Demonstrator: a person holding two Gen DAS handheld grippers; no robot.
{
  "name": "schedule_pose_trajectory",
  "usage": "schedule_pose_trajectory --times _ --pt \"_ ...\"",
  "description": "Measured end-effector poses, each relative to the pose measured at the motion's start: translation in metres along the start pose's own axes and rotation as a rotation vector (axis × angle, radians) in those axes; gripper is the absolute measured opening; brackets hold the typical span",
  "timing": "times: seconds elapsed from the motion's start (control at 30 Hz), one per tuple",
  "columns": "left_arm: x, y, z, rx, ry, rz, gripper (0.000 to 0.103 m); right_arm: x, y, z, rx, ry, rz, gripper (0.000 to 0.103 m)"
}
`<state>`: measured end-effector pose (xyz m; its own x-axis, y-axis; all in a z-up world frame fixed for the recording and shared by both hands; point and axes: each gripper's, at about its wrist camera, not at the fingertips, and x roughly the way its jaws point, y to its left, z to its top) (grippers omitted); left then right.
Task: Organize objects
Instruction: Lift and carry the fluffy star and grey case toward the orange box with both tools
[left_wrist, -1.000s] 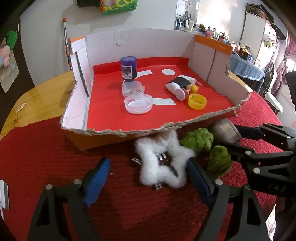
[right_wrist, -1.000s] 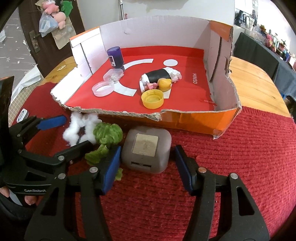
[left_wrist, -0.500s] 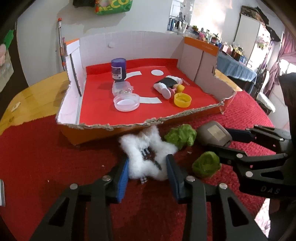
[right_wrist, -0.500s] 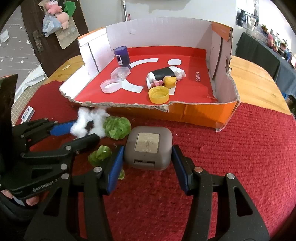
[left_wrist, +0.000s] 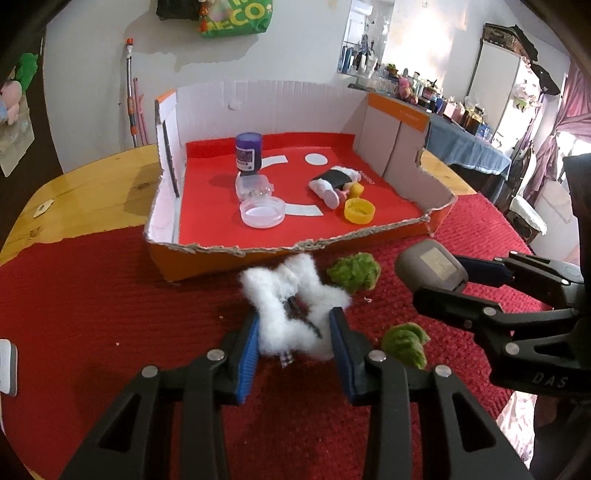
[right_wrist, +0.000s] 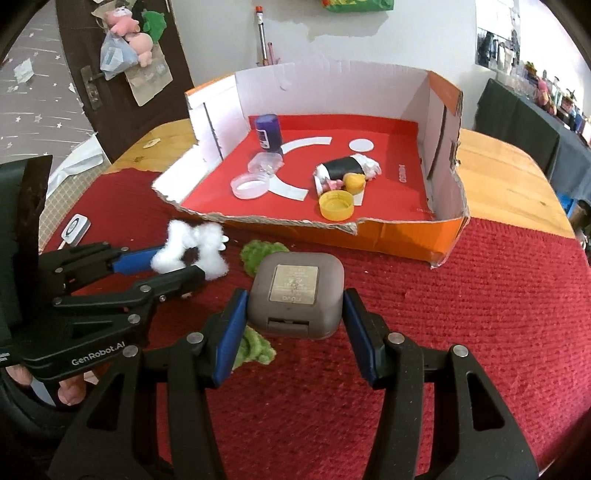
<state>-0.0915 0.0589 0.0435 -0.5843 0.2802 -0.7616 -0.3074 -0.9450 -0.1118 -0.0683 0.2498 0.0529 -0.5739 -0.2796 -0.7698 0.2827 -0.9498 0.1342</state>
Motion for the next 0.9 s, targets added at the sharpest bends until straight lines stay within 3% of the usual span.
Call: schedule_pose_trajectory --times 0.33,0.9 --pt "-0.022 -0.001 0.003 -0.004 -0.057 0.004 0.038 -0.019 0.009 0.003 -0.017 -0.037 0.003 0.050" --pt "-0.036 -0.003 0.010 0.000 -0.082 0.002 0.038 -0.022 0.011 0.005 -0.023 -0.042 0.008 0.050"
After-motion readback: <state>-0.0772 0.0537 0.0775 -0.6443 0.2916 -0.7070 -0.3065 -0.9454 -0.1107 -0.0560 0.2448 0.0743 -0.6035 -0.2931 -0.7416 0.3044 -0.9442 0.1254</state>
